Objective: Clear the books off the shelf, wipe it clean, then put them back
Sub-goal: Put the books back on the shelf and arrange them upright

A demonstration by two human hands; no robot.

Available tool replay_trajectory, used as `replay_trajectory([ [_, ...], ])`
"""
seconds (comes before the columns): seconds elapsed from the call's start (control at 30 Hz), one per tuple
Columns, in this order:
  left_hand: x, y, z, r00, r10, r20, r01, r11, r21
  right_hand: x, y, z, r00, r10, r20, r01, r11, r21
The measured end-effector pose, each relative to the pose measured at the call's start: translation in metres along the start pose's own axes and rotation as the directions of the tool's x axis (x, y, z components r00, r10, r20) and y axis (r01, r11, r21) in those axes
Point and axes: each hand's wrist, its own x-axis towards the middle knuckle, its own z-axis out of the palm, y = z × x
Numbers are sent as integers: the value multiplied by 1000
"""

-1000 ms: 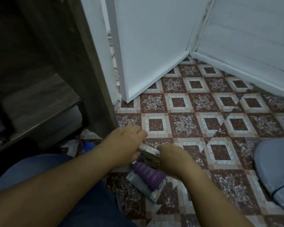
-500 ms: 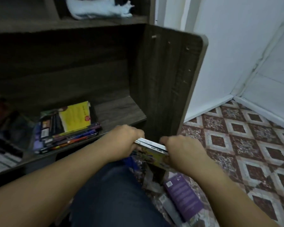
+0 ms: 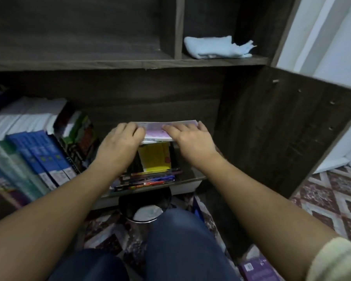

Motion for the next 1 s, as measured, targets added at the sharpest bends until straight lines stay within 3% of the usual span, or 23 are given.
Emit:
replay_trajectory([
  [0.13, -20, -21, 41, 986, -41, 161, 15, 987, 161, 22, -21, 45, 996, -46, 77, 50, 997, -53],
  [0.23, -44, -19, 69, 923, -100, 372, 71, 993, 92, 19, -37, 81, 972, -55, 229, 61, 998, -21],
  [0.37, -73, -15, 95, 831, -111, 545, 166, 985, -52, 8, -38, 117, 894, -34, 446, -14, 994, 105],
  [0.53, -69, -12, 102, 849, -219, 480, 272, 961, -43, 17, -25, 123, 827, -87, 556, -70, 964, 256],
  [0.7, -54, 15, 92, 838, -324, 439, 336, 940, 54, -5, -18, 114, 909, -29, 415, -65, 975, 210],
  [0.87, -41, 54, 65, 906, -186, 379, 249, 961, -122, -58, 3, 85, 944, 74, 321, -149, 965, 216],
  [1.0, -23, 106, 44, 916, -31, 399, 120, 972, -201, -114, 29, 55, 902, 190, 387, -277, 944, 180],
])
